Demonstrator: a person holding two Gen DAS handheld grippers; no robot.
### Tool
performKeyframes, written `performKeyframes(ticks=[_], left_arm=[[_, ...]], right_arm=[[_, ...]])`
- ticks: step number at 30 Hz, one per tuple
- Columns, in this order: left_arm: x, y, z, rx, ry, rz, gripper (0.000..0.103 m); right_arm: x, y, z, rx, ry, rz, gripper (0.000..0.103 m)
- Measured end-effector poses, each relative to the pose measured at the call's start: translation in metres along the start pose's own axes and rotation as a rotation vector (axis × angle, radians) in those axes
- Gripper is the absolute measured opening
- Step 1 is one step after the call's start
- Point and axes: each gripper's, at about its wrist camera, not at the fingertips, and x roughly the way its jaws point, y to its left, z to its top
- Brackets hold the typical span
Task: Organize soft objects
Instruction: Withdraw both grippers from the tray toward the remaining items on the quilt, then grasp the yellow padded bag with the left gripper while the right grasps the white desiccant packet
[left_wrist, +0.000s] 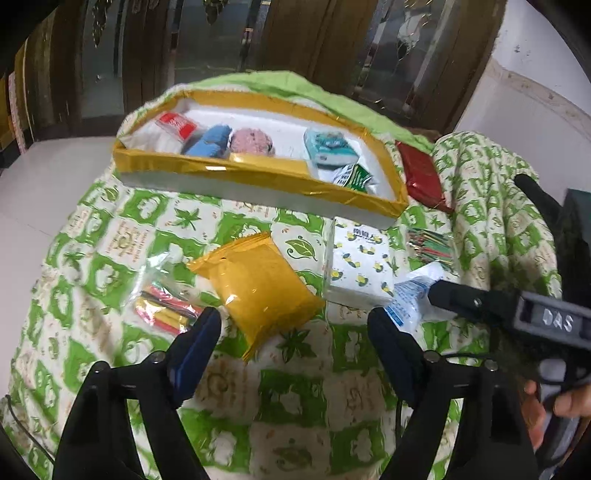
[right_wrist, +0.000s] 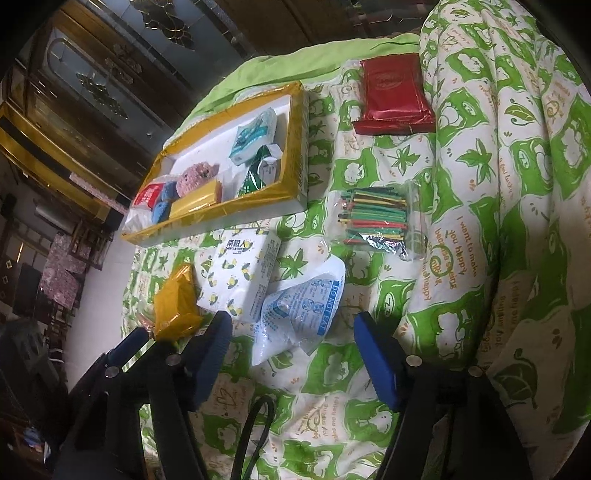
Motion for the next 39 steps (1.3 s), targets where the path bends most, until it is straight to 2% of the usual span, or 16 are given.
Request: performKeyframes(ticks=[5,10,12,16,20,27,39], left_arm=[[0.020,0.002,0.007,-0.023,0.028,0.016,0.078],[0.034,0.008,0.011,-0.037,0.058,0.028,0.061],[0.033,0.008,0.009,-0.029,0.053,0.028,0.059],[0.030,0.004,0.003,0.002,0.042,0.026,0.047],[0.023,-0.001,-0.005,0.015,0.042,0.010,0.046],[0.006,-0.008,-0.028,0.030,0.048,-0.006,0.046],[0.010,-0.007,-0.030,0.033,0.059,-0.019,0.045]], right_arm=[[0.006,-0.002,0.001,0.006,0.011,-0.016,0.069],[0.019,-0.007,0.008,0.044,0.032,-0.012,0.062],[0.025,-0.010,0.011,0.064,0.040,-0.003,0.059],[0.027,-0.004,0.012,0.034,0.031,-0.012,0.047],[0.024,0.000,0.010,0.010,0.024,-0.025,0.044],[0.013,0.000,0.004,0.009,0.021,0.010,0.041],[0.017,0.010,0.000,-0.043,0.031,-0.010,0.041]])
